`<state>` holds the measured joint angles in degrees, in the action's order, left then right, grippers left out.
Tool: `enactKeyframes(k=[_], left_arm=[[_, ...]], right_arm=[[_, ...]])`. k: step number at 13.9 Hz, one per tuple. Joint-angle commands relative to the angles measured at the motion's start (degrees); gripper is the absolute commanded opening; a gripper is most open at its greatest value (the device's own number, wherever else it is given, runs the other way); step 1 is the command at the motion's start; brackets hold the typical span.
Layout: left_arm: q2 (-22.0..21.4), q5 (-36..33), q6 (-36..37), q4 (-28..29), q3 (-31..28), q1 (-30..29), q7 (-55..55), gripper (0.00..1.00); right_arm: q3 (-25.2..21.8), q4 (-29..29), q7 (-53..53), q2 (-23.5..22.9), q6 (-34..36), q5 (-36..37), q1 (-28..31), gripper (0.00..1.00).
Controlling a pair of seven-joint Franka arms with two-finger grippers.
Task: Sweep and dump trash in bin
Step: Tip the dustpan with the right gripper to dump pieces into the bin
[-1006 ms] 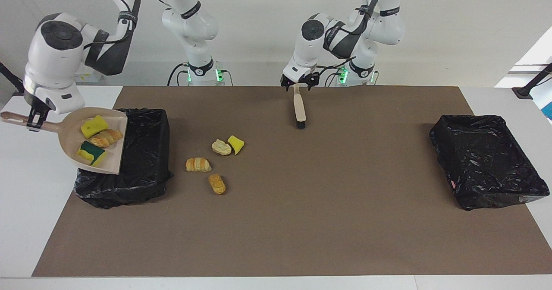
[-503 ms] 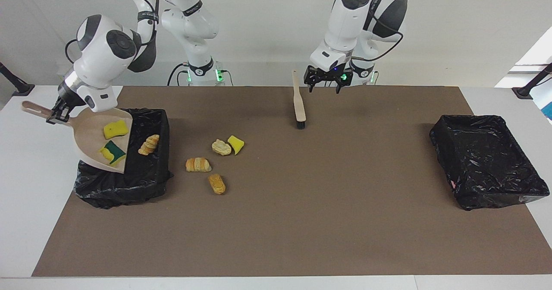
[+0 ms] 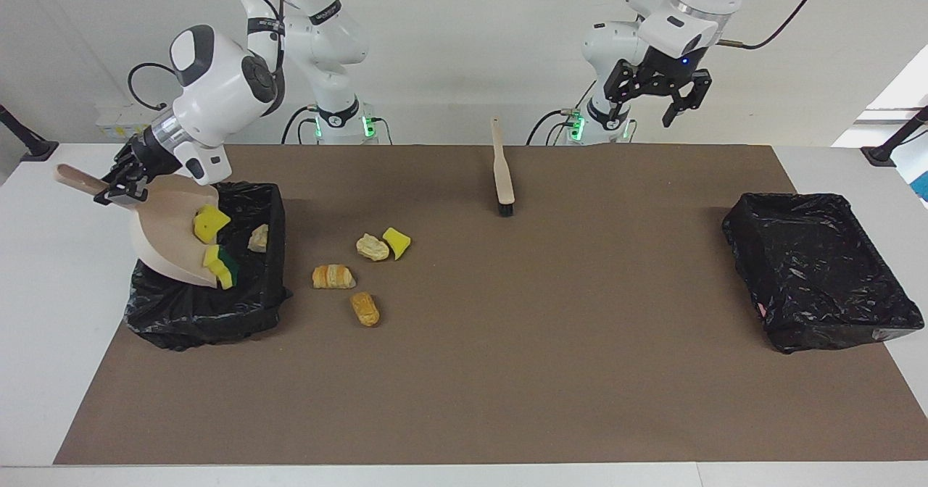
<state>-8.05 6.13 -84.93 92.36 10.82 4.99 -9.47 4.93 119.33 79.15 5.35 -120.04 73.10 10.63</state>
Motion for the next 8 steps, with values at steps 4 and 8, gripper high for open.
enactKeyframes(k=[4,8], left_arm=[[2.7,-0.9,2.5,-4.7,0.4,-2.3,0.9,1.0],[8.8,-0.9,7.1,-13.2,-4.0,-1.6,1.5,1.0]], right_arm=[[0.6,-3.1,8.5,0.1,-2.0,0.7,-0.3,0.0],[0.3,0.6,-3.3,0.8,-1.7,-0.7,0.7,0.0]])
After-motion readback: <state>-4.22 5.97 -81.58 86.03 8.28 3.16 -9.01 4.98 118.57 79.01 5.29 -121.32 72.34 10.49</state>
